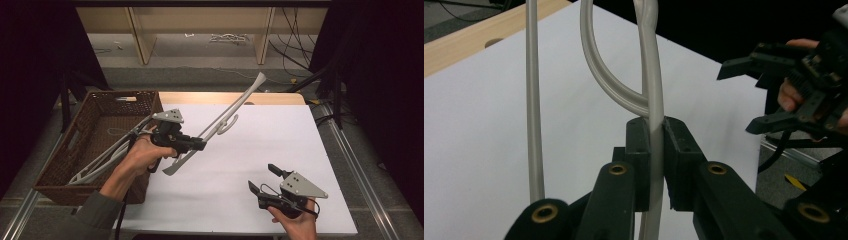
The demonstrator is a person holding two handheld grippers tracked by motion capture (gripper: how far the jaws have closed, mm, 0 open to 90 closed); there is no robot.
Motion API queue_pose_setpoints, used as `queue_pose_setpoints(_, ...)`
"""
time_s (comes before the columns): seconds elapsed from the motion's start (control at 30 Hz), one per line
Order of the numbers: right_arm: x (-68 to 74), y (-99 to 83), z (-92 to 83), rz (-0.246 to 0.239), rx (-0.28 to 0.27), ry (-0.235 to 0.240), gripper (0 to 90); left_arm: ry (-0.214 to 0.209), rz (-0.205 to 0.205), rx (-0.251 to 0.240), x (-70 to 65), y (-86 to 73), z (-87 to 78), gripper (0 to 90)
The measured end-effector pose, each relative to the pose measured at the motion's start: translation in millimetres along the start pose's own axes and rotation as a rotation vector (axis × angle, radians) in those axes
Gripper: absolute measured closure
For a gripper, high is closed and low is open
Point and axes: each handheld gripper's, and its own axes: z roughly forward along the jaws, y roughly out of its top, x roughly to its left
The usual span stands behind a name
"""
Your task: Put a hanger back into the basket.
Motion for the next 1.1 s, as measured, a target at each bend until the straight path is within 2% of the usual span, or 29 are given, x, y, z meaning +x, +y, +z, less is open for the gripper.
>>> queue_pose_setpoints(0.3,-0.7,0.0,-0.2,0.002,0.001,-0.003,19.8,0.015,0.003,-0.043,-1.3,19.4,-33.1,82.2)
queue_pose_setpoints(0.43,-0.4,-0.1,0.5,-0.001,0.001,-0.002,19.8,0.052,0.011,-0.067,0.0,28.1,-55.7,82.3)
queue_pose_setpoints(0.47,-1.5,-0.2,1.2,-0.016,-0.007,-0.004,19.8,0.059,0.016,-0.072,0.7,29.9,-61.6,82.3)
queue_pose_setpoints(0.63,-1.3,-0.6,1.3,-0.004,-0.005,0.002,19.8,0.125,0.018,-0.089,5.7,33.0,-91.5,82.3)
queue_pose_setpoints(0.67,-0.2,-1.1,1.7,0.015,-0.005,0.012,19.8,0.139,0.014,-0.094,7.6,31.9,-98.4,82.3)
queue_pose_setpoints(0.73,-0.7,-0.4,0.5,0.004,0.004,-0.001,19.7,0.153,0.011,-0.100,10.8,29.1,-107.5,82.3)
queue_pose_setpoints(0.83,-0.2,-1.0,1.9,0.015,-0.002,0.013,19.8,0.187,-0.001,-0.100,17.0,21.0,-121.0,82.3)
queue_pose_setpoints(0.93,-1.7,-0.7,2.3,-0.004,-0.012,0.004,19.7,0.217,-0.010,-0.096,22.9,11.1,-129.4,82.3)
queue_pose_setpoints(0.97,-0.6,-0.9,2.0,0.016,0.001,0.013,19.8,0.235,-0.017,-0.084,26.1,6.6,-133.9,82.3)
queue_pose_setpoints(1.1,-0.9,-1.0,2.2,0.002,0.009,-0.003,19.8,0.275,-0.035,-0.067,37.6,-11.1,-141.1,82.3)
